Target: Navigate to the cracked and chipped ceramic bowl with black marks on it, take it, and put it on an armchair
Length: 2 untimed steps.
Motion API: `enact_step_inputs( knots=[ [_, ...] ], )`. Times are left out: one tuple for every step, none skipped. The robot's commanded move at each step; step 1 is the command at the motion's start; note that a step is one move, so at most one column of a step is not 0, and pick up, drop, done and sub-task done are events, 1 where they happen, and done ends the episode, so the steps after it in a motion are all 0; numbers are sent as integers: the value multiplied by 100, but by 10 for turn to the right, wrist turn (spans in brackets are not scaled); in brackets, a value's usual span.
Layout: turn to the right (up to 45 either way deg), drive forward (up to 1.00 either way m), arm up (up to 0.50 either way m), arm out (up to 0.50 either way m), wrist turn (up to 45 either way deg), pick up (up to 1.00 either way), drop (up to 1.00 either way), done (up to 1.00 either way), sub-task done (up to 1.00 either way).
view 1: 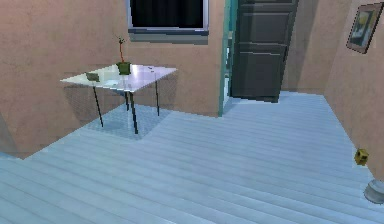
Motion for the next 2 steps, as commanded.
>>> enact_step_inputs(
  knots=[
    [0, 0, 0, -8, 0, 0, 0, 0, 0],
    [0, 0, 0, 0, 0, 0, 0, 100, 0]
  ],
)
